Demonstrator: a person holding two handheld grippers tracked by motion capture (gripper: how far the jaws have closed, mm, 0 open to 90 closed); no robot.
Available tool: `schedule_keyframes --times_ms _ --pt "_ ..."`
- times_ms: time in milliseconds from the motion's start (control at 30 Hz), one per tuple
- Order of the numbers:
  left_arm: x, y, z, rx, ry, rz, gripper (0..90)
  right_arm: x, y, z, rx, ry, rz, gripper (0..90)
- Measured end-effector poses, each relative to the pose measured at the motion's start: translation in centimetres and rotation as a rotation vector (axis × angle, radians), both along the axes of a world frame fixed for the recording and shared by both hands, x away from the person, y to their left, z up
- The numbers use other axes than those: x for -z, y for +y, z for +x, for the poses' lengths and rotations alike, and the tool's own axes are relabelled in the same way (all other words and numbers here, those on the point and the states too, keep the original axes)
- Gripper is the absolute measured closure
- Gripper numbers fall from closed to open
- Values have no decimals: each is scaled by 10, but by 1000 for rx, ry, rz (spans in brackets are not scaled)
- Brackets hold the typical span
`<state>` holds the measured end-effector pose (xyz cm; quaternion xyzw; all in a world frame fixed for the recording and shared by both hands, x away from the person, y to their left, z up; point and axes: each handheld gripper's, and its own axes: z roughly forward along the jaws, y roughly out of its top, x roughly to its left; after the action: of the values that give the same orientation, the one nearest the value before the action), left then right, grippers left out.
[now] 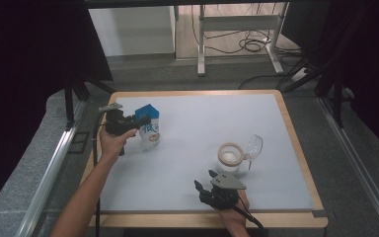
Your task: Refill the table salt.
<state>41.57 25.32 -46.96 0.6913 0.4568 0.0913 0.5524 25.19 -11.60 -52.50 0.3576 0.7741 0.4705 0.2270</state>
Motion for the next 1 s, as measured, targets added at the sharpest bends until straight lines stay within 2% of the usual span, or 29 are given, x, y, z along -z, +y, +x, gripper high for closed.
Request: schedule_keyframes --times_ms 133,267,600,767,867,1000 --pt "2 -4 -3 20 -5 7 402 0 0 0 0 1 -1 387" --pt "3 -6 -7 22 -6 14 376 0 0 0 1 0 -1 388" --pt "7 -3 -19 30 -2 35 341 -1 -1 -1 2 -6 -3 387" --pt "8 -4 -32 33 -19 73 326 -1 -5 0 5 -8 -3 387" --pt "12 -1 -39 32 -12 60 325 -2 -9 1 11 -7 6 387" --pt "17 3 -45 27 -6 68 324 -4 -13 1 12 -8 13 387"
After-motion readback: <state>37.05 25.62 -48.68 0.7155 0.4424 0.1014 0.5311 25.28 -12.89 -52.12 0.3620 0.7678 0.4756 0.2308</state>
